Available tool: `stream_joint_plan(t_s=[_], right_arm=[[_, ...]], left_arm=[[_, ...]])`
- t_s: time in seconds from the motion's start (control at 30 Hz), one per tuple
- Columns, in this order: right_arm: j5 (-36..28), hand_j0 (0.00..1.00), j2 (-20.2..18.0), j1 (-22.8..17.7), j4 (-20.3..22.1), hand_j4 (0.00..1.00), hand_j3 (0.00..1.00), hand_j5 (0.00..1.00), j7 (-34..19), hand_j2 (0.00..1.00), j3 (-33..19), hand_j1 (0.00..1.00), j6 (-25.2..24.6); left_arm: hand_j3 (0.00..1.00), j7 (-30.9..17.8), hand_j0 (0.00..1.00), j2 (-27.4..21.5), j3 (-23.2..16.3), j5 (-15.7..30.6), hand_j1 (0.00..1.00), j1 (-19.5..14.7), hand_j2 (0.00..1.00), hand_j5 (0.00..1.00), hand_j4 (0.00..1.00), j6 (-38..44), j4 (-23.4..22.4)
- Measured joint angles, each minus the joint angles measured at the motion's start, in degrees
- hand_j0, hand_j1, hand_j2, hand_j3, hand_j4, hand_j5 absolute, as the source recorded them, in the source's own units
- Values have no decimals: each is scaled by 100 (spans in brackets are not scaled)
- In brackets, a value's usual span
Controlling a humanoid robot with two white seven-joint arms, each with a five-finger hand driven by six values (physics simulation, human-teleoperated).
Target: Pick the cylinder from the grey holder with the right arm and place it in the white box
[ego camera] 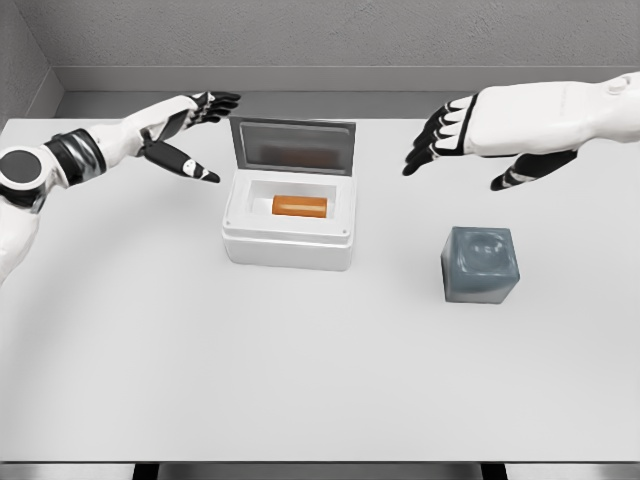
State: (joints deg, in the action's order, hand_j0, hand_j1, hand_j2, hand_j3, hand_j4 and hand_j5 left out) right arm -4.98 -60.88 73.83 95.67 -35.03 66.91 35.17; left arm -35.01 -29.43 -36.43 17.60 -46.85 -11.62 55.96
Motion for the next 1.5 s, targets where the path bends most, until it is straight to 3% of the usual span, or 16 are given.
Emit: stream_joint_plan(t_s=[0.77,1.5], right_arm=[[-109,92,-244,-228,30,92,92,92,0,92,-2,92,0],[-163,94,-240,-264,22,94,94,94,0,94,4,94,-1]], left_arm=[[100,0,100,-473,-109,22,100,141,100,100,100,-19,913],[100,0,100,-753,-106,85,100,387,100,100,100,-19,1523]])
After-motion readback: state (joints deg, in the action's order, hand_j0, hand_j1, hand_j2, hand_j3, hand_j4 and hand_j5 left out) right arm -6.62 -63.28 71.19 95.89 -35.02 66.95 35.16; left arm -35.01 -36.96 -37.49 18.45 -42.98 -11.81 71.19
